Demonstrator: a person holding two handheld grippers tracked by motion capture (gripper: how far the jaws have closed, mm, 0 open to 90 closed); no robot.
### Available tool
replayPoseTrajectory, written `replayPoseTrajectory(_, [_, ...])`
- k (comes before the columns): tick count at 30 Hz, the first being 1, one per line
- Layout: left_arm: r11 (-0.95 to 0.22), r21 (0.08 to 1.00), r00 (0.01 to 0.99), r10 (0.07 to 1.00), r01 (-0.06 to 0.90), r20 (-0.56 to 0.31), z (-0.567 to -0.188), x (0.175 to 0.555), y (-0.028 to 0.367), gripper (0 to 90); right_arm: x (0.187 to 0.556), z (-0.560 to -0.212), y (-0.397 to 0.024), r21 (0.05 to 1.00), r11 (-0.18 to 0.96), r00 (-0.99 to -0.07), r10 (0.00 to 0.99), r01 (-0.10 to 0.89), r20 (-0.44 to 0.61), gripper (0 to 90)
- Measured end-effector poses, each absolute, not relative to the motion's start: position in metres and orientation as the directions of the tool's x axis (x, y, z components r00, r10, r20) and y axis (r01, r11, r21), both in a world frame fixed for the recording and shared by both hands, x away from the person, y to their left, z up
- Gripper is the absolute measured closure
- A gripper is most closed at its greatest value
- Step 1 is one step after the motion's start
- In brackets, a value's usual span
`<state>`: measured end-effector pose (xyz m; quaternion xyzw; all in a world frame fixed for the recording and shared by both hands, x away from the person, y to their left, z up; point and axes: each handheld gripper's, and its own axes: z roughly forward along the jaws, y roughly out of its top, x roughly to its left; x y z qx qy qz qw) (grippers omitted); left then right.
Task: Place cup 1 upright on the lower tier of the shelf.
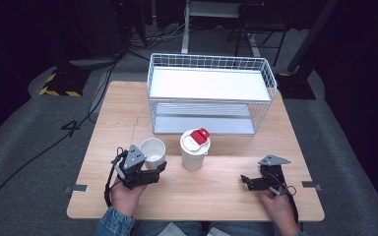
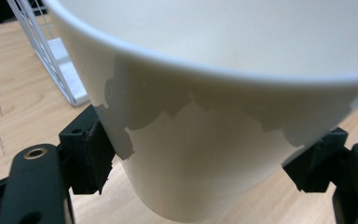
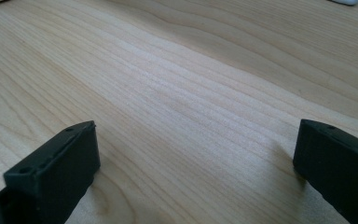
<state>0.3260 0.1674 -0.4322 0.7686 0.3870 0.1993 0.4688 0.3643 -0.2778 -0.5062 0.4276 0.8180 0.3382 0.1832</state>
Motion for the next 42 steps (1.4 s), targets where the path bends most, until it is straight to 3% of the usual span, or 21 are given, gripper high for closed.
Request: replayPoseTrajectory(42, [-0.247, 0.877, 0.538, 0.843, 0.413, -0.017, -0.415, 0.423, 0.129, 22.5, 0.364, -0.506, -0.277, 0.711, 0.399, -0.559, 0.829, 0.579, -0.009, 0.5])
